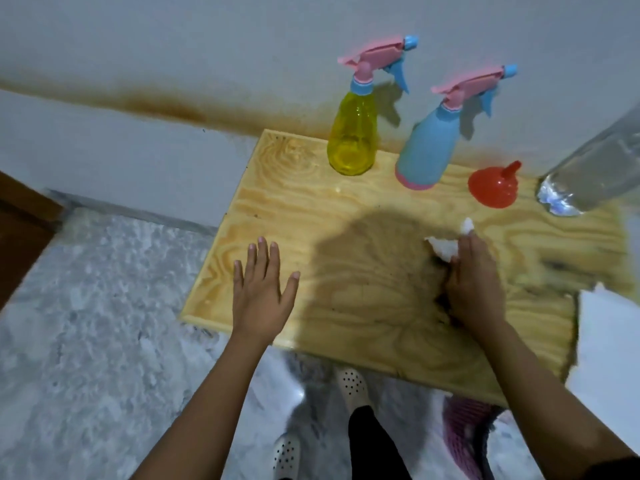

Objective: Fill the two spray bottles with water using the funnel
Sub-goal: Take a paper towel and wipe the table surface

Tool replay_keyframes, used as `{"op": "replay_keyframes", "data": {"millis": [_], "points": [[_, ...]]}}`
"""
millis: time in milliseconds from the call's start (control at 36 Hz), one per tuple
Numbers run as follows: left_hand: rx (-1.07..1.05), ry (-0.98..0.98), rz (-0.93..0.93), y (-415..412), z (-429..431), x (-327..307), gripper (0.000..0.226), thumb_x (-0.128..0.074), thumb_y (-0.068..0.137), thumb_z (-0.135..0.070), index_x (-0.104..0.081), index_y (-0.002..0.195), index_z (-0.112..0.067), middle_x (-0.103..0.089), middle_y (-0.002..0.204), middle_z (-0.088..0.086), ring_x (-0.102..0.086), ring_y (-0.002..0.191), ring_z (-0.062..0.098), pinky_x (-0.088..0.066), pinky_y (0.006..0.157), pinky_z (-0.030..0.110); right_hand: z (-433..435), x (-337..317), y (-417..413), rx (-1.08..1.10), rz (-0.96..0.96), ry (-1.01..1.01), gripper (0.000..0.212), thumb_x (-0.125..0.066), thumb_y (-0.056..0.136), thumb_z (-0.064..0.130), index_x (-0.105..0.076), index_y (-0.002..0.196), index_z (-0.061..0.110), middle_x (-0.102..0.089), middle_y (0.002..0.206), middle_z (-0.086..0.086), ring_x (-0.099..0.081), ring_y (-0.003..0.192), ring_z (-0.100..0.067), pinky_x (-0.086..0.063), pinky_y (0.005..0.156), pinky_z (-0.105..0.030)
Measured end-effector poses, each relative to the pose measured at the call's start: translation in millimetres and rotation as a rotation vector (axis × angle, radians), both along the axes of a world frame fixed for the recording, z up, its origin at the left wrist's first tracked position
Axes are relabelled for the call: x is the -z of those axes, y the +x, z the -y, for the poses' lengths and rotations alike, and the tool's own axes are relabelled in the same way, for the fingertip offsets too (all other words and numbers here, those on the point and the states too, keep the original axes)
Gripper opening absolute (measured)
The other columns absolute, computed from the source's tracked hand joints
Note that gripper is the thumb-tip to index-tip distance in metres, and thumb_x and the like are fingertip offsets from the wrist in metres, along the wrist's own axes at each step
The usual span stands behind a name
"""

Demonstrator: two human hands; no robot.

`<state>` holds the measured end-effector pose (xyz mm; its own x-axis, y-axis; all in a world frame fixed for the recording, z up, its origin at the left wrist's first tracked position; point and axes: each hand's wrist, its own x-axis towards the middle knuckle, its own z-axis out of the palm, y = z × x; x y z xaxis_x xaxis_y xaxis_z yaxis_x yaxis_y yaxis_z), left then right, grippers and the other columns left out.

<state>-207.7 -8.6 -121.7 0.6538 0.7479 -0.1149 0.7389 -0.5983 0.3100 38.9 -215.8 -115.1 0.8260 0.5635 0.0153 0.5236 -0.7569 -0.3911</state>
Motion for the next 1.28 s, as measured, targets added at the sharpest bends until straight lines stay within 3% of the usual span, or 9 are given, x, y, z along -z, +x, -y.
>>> {"op": "replay_keyframes", "data": {"millis": [222,361,444,556,806,944,1028,1111,1278], "points": [[0.206,-0.010,0.008,-38.3,-16.9,2.3,0.073,-0.001,0.087,-0.066,-0.001,0.151,-0.031,0.015,0.156,-0.010,0.019,0.143,0.007,0.014,0.116,0.033,-16.3,7.3,-103.0,0.481,-0.003,0.002,0.054,-0.038,0.093,0.008,-0.024,0.143,-0.004,-0.020,0.153,-0.024,-0.018,0.142,-0.036,-0.013,0.116,-0.047],[0.291,0.008,0.009,-69.6,-32.9,2.2,0.068,-0.001,0.086,-0.066,0.001,0.147,-0.037,0.014,0.155,-0.013,0.019,0.141,0.004,0.015,0.114,0.030,-61.8,9.6,-160.0,0.354,-0.039,-0.011,0.059,-0.038,0.091,0.011,-0.020,0.145,-0.002,-0.012,0.156,-0.018,-0.013,0.144,-0.033,-0.011,0.115,-0.044],[0.314,-0.014,0.028,-83.0,-38.3,2.9,0.065,-0.003,0.086,-0.066,0.002,0.145,-0.039,0.014,0.155,-0.014,0.020,0.141,0.002,0.019,0.111,0.025,-83.3,9.1,-186.3,0.250,-0.039,0.044,0.053,-0.029,0.092,0.020,-0.038,0.138,-0.005,-0.033,0.148,-0.022,-0.033,0.136,-0.038,-0.027,0.109,-0.048],[0.313,-0.042,0.041,-92.4,-38.0,4.5,0.067,-0.003,0.086,-0.066,0.002,0.146,-0.038,0.014,0.155,-0.013,0.018,0.142,0.004,0.015,0.114,0.029,-90.7,9.6,-215.0,0.012,-0.030,0.034,0.049,-0.035,0.087,0.023,-0.059,0.121,-0.003,-0.055,0.131,-0.022,-0.056,0.117,-0.038,-0.050,0.090,-0.048],[0.203,-0.069,0.029,-99.9,-6.0,-4.5,0.065,-0.023,0.097,-0.053,-0.012,0.152,-0.020,0.002,0.160,0.000,0.010,0.146,0.016,0.007,0.117,0.039,-46.8,-7.4,-223.9,-0.215,0.055,-0.173,0.045,-0.039,0.083,0.033,-0.065,0.114,0.014,-0.064,0.123,-0.008,-0.064,0.102,-0.028,-0.054,0.070,-0.035],[0.163,-0.082,0.017,-100.2,26.6,-16.9,0.059,-0.039,0.099,-0.042,-0.025,0.149,-0.015,-0.008,0.160,0.008,-0.001,0.147,0.026,-0.007,0.117,0.042,-12.8,-8.6,-237.1,-0.313,0.076,-0.223,0.053,-0.080,0.063,0.034,-0.066,0.112,0.018,-0.065,0.120,-0.005,-0.065,0.097,-0.026,-0.054,0.065,-0.033],[0.170,-0.160,0.038,-102.4,48.9,-24.2,0.052,-0.044,0.098,-0.036,-0.037,0.143,-0.011,-0.015,0.157,0.013,-0.010,0.146,0.027,-0.021,0.114,0.043,13.6,-11.5,-236.3,-0.386,-0.002,-0.116,0.050,-0.074,0.070,0.023,-0.061,0.116,0.012,-0.062,0.120,-0.011,-0.062,0.100,-0.032,-0.056,0.075,-0.039],[0.223,-0.183,0.007,-101.4,74.4,-29.5,0.046,-0.046,0.098,-0.031,-0.044,0.137,-0.008,-0.026,0.151,0.013,-0.031,0.137,0.029,-0.037,0.105,0.041,46.2,-22.0,-231.6,-0.367,-0.088,-0.109,0.047,-0.050,0.091,0.023,-0.042,0.136,0.010,-0.047,0.138,-0.012,-0.045,0.122,-0.030,-0.042,0.099,-0.039],[0.486,-0.155,-0.237,-76.4,148.9,-36.7,0.044,-0.040,0.100,-0.033,-0.044,0.136,-0.008,-0.043,0.137,0.007,-0.043,0.123,0.023,-0.040,0.095,0.032,134.1,-22.9,-215.2,-0.184,-0.200,-0.115,0.039,-0.042,0.096,0.028,-0.044,0.133,0.016,-0.050,0.132,-0.005,-0.043,0.121,-0.024,-0.044,0.091,-0.035]]}}
